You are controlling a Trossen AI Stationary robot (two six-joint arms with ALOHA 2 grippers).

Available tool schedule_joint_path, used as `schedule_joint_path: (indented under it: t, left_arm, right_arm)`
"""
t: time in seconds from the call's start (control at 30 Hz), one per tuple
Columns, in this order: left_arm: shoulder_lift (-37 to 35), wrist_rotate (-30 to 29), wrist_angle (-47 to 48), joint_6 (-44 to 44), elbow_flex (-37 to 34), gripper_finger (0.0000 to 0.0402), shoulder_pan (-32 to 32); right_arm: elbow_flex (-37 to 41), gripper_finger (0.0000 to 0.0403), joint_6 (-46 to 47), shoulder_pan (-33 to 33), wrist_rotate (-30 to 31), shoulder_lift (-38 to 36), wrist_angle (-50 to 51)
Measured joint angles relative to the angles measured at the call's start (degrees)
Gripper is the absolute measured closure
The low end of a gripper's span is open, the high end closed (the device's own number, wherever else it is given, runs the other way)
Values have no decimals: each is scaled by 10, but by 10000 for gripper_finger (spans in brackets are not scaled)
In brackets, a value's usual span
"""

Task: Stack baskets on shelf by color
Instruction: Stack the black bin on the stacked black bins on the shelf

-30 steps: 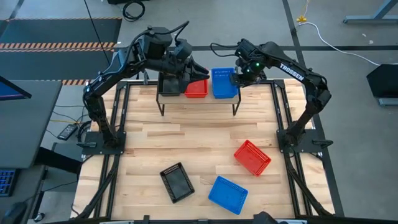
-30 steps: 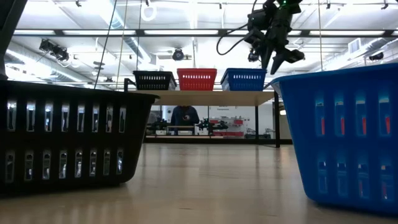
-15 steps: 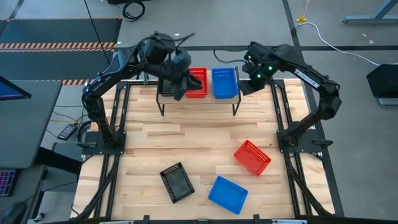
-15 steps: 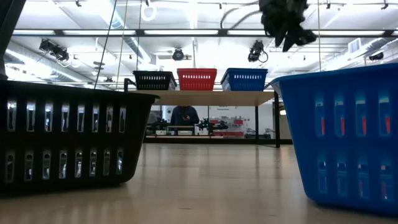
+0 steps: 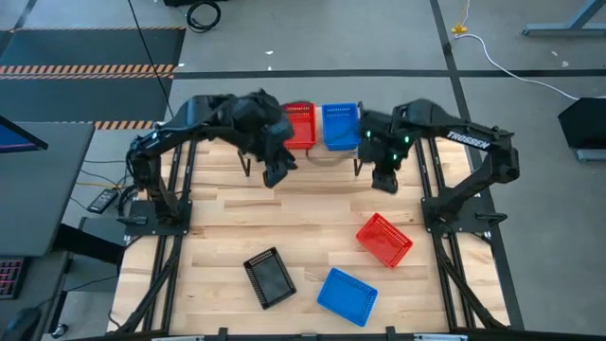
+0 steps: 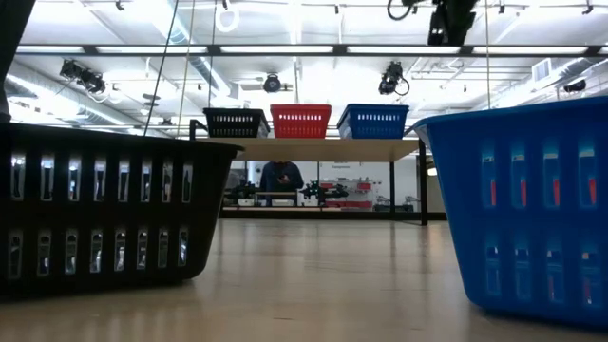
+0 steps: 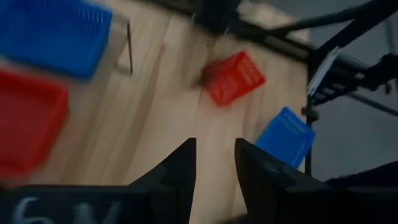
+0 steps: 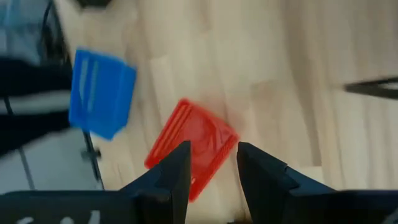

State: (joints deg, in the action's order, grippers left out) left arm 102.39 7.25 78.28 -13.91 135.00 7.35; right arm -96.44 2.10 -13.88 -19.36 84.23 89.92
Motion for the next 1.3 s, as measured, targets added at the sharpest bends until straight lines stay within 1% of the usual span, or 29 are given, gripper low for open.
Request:
schedule_joint_path:
  t: [0.2,0.33,0.43,0.57,0.73,0.8,0.9,0.97,1.07,1.2,1.3]
  left_arm:
    - [17,-36,54,-92,0,285,-64]
    - [44,-38,88,-140,0,285,-113]
    - [65,-41,90,-171,0,285,-149]
    - [96,-41,94,-193,0,285,-193]
    - [123,-46,101,-213,-1,285,-244]
    - [128,-51,97,-220,-10,285,-261]
    - [129,-50,96,-247,-35,285,-287]
    - [129,-50,83,-264,-51,285,-304]
    - [129,-52,20,-292,-86,285,-327]
    - [129,-51,-95,-330,-151,285,-342]
    - [129,-55,-127,-366,-199,285,-345]
  right_arm:
    - [71,268,-40,86,2,-26,-7]
    - [149,268,-65,136,-3,-51,-6]
    - [214,268,-67,175,-18,-74,-11]
    - [285,268,-31,236,-31,-117,-26]
    - [329,268,66,308,-28,-180,-97]
    - [332,268,93,336,-5,-199,-123]
    - [332,268,81,372,32,-219,-133]
    - [332,268,55,392,42,-223,-132]
    - [332,268,20,415,60,-223,-132]
    - [332,268,22,437,93,-208,-147]
    - [336,268,26,446,94,-198,-169]
